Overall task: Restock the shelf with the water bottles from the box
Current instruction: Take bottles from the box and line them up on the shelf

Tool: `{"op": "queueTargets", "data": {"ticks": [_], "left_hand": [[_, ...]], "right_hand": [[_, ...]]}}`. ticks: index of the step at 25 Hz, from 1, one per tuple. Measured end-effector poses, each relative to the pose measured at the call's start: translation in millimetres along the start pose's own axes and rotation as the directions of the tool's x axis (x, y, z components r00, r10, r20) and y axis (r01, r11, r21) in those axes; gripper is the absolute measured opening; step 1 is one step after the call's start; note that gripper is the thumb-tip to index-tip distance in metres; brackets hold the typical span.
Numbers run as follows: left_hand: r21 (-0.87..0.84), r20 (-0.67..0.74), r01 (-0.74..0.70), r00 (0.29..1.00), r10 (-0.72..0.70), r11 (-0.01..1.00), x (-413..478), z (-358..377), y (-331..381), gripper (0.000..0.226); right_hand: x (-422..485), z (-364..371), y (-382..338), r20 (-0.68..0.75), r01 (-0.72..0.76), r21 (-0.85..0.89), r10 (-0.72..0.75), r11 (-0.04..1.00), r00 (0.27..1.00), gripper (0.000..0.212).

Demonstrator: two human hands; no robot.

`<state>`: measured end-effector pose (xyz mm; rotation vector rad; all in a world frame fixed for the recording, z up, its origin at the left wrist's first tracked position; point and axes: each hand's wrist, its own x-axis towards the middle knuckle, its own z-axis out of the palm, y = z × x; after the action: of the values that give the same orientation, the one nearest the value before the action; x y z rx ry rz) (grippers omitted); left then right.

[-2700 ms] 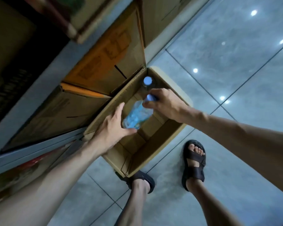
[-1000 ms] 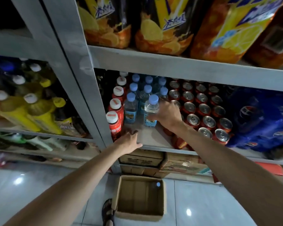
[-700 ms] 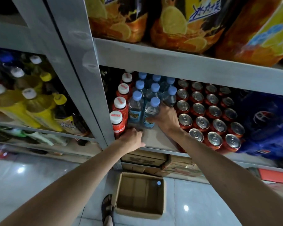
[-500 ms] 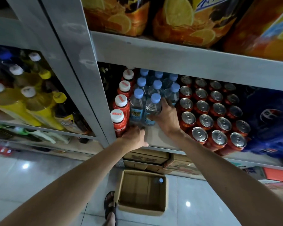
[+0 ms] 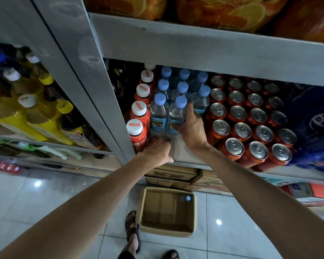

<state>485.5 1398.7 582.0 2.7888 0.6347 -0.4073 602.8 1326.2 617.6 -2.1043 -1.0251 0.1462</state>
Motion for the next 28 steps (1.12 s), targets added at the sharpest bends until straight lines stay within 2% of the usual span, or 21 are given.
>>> {"op": "queueTargets", "data": {"ticks": [7, 10, 12, 13, 15, 17, 18, 20, 22, 24, 26, 28], "left_hand": [[0.012, 0.014, 0.013, 1.0, -0.013, 1.0, 2.0, -3.7, 1.4, 0.075], [-0.019, 0.04, 0.057, 0.998, -0.056, 0.998, -5.9, -9.5, 6.8, 0.069], [-0.016, -0.014, 0.097, 0.995, -0.097, 0.995, -20.9, -8.0, 10.0, 0.061], [0.01, -0.105, 0.097, 0.99, -0.095, 0.995, -31.9, -3.2, 12.8, 0.055], [0.068, -0.307, -0.036, 0.95, 0.056, 0.997, -51.0, 12.4, 24.4, 0.04], [0.049, -0.404, -0.282, 0.872, 0.277, 0.958, -64.4, 34.6, 43.4, 0.036], [0.031, -0.377, -0.378, 0.853, 0.361, 0.925, -69.1, 45.7, 53.6, 0.034], [-0.043, -0.178, -0.466, 0.874, 0.452, 0.884, -67.7, 77.5, 75.2, 0.028], [-0.131, 0.13, -0.362, 0.917, 0.378, 0.923, -53.8, 123.9, 85.4, 0.027], [-0.131, 0.404, -0.215, 0.88, 0.25, 0.968, -29.9, 186.0, 86.8, 0.032], [-0.111, 0.549, -0.137, 0.817, 0.175, 0.984, -2.2, 254.8, 80.7, 0.035], [-0.045, 0.62, -0.141, 0.772, 0.138, 0.989, 27.6, 328.0, 71.2, 0.037]], "right_hand": [[-1.4, -2.5, -2.1, 0.052, -0.055, 0.024, 0.054, 0.998, 0.997, 0.076], [-16.5, -15.8, -11.6, 0.019, -0.049, 0.031, 0.049, 0.998, 0.999, 0.075], [-48.0, -32.9, -15.3, -0.045, -0.039, 0.016, 0.039, 0.999, 0.998, 0.064], [-70.2, -41.9, -13.3, -0.056, -0.05, 0.033, 0.052, 0.998, 0.997, 0.053], [-123.4, -54.9, 2.7, -0.004, -0.122, 0.098, 0.123, 0.988, 0.992, 0.03], [-177.6, -54.1, 34.5, 0.113, -0.265, 0.086, 0.255, 0.96, 0.96, 0.022], [-201.0, -49.9, 52.5, 0.175, -0.352, 0.041, 0.34, 0.935, 0.924, 0.022], [-246.3, -34.0, 101.2, 0.263, -0.545, -0.03, 0.533, 0.838, 0.804, 0.02], [-286.7, -8.2, 150.6, 0.299, -0.702, -0.069, 0.686, 0.709, 0.663, 0.019], [-322.7, 27.3, 200.5, 0.298, -0.8, -0.079, 0.78, 0.595, 0.551, 0.021], [-353.4, 73.8, 248.3, 0.305, -0.865, -0.075, 0.837, 0.496, 0.454, 0.02], [-378.4, 125.8, 298.4, 0.313, -0.891, -0.087, 0.861, 0.445, 0.4, 0.018]]}}
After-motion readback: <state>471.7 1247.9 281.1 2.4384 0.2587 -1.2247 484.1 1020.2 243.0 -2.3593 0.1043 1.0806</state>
